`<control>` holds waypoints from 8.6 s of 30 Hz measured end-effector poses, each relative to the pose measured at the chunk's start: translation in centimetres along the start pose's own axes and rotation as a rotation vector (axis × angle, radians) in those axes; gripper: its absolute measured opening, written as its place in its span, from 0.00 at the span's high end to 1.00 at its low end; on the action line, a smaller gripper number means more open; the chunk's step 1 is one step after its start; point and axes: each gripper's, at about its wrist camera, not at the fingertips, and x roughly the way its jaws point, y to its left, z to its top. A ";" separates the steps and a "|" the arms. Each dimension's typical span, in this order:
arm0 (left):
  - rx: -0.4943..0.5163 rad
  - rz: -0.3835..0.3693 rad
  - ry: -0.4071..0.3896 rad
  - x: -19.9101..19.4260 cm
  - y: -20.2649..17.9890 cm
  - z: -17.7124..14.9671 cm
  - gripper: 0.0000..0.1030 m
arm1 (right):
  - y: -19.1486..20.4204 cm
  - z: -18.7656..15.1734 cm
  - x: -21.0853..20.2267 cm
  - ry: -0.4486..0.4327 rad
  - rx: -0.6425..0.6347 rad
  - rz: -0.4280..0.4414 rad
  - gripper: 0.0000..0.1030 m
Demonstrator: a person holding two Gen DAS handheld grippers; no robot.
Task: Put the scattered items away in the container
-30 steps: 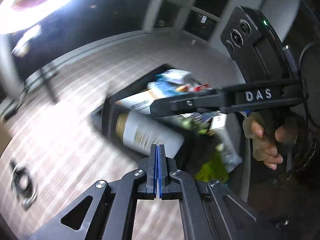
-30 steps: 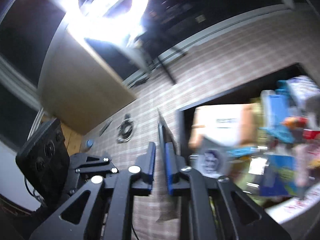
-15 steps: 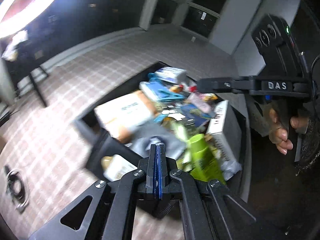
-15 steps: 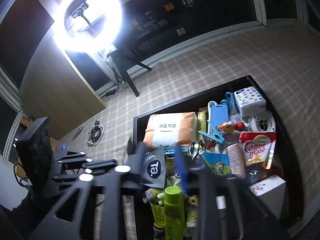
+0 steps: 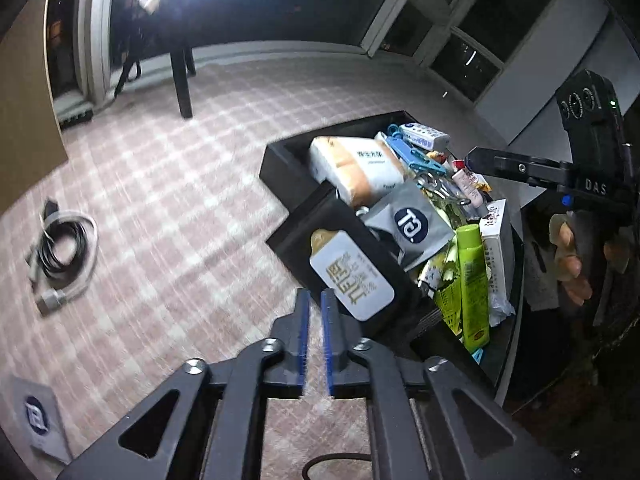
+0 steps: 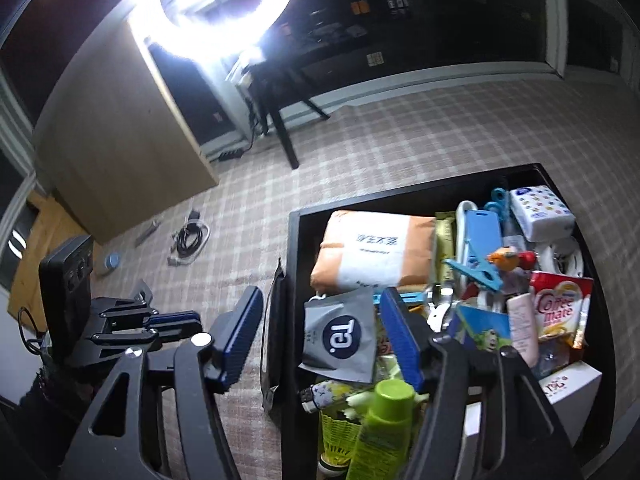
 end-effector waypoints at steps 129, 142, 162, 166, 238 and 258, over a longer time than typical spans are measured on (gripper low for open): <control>-0.413 0.579 -0.231 -17.8 4.8 -16.3 0.24 | 12.5 -6.3 -1.4 -0.021 -0.273 -0.054 0.21; -0.452 0.635 -0.268 -20.1 8.6 -16.5 0.24 | 20.0 -0.4 2.3 -0.044 -0.537 -0.070 0.21; -0.295 0.452 -0.149 -13.0 15.2 -4.4 0.46 | 21.2 7.3 16.5 0.218 -0.637 0.084 0.61; -0.142 0.416 -0.081 -8.6 14.3 -1.6 0.47 | 20.9 8.5 20.1 0.285 -0.672 0.118 0.69; -0.025 0.229 0.233 0.8 25.1 8.8 0.85 | 28.2 2.6 24.0 0.500 -1.090 0.362 0.87; -0.059 0.264 0.157 -7.1 28.4 6.1 0.90 | 21.4 6.9 16.2 0.438 -0.850 0.362 0.96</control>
